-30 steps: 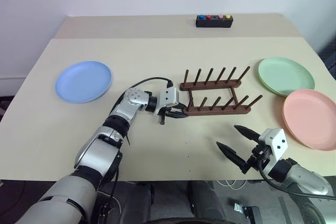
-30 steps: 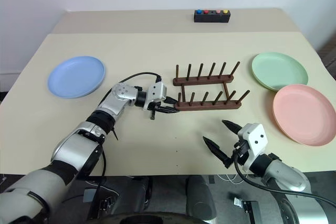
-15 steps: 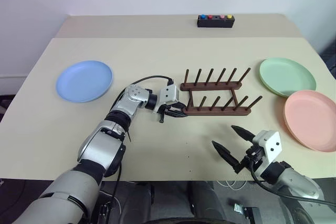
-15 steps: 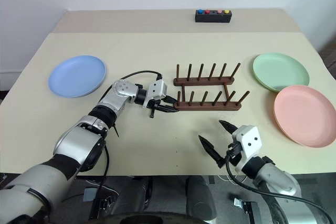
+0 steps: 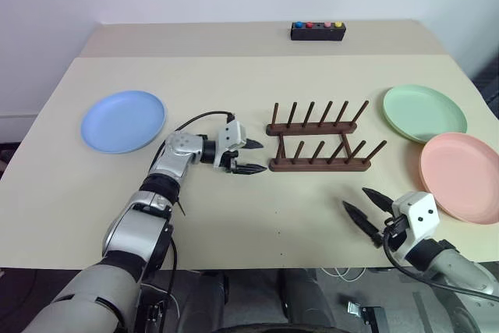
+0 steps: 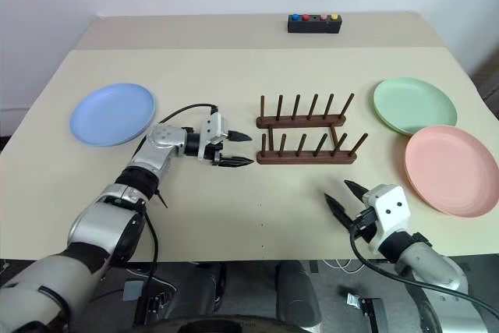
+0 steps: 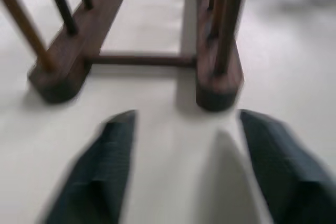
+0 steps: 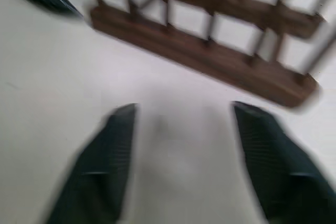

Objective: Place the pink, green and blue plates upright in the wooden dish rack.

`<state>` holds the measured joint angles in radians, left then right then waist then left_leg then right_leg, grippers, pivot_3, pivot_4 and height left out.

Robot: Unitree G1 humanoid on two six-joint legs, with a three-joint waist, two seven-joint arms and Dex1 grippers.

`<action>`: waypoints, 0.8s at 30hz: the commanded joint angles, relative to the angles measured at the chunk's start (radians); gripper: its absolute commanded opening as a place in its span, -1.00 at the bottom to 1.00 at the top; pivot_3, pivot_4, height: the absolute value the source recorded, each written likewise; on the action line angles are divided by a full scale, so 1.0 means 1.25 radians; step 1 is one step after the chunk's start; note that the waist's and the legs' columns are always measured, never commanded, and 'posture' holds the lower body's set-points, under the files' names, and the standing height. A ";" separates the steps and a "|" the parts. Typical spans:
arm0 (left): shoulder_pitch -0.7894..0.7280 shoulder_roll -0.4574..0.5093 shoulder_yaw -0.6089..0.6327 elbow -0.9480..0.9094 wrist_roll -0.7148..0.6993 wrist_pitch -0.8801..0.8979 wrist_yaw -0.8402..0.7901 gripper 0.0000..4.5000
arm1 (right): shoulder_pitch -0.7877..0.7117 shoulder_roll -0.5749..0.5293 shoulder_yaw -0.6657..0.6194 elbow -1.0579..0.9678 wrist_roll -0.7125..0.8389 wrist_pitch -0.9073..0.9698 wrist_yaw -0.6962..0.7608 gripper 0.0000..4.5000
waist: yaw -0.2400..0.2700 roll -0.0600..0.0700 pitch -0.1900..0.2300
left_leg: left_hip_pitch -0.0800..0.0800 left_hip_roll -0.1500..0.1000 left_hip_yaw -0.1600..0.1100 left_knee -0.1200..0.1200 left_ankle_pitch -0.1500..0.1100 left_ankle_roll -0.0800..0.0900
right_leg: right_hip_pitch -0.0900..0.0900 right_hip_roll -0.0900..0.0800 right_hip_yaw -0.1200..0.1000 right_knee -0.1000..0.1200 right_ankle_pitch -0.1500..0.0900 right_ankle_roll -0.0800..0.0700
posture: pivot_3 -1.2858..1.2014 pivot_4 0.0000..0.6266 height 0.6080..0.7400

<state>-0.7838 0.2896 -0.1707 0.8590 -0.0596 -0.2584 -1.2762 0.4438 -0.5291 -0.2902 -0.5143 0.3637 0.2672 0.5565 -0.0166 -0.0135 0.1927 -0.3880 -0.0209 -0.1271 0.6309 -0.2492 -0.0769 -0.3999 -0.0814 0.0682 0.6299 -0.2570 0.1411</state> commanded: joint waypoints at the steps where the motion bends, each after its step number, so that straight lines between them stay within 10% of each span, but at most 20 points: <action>1: 0.093 0.019 0.002 -0.195 -0.041 0.082 -0.006 -0.53 | -0.015 -0.018 -0.021 0.022 -0.027 -0.005 -0.005 -0.79 | 0.001 0.000 0.000 | 0.000 0.000 0.000 0.000 0.000 0.000 | 0.000 0.000 0.000 0.000 0.000 0.000 | 0.03 -0.52 1.00; 3: 0.139 0.024 -0.010 -0.282 -0.046 0.127 0.005 -0.99 | -0.024 -0.022 -0.023 0.044 -0.047 -0.007 -0.011 -1.00 | 0.003 0.000 0.000 | 0.000 0.000 0.000 0.000 0.000 0.000 | 0.000 0.000 0.000 0.000 0.000 0.000 | 0.03 -0.52 1.00; 10: 0.230 -0.009 -0.079 -0.476 -0.030 0.241 0.068 -0.99 | -0.080 -0.043 -0.003 0.110 -0.110 0.007 -0.027 -1.00 | 0.004 0.001 0.000 | 0.001 0.000 0.000 0.001 0.000 0.000 | 0.002 0.000 0.000 0.000 0.000 0.000 | 0.03 -0.52 1.00; 24: 0.196 -0.071 -0.121 -0.415 0.044 0.193 0.248 -0.99 | -0.267 -0.053 0.044 0.281 -0.216 0.004 -0.070 -1.00 | 0.002 0.001 -0.001 | 0.002 0.000 0.000 0.001 0.000 0.000 | 0.002 0.000 0.000 0.000 0.000 0.000 | 0.03 -0.52 1.00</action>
<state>-0.5221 0.2069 -0.3278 0.3383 -0.0093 0.0063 -0.9847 0.1207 -0.5869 -0.2442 -0.1785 0.1087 0.2813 0.4767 -0.0140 -0.0123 0.1918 -0.3852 -0.0211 -0.1268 0.6323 -0.2491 -0.0769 -0.3970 -0.0816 0.0685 0.6301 -0.2567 0.1406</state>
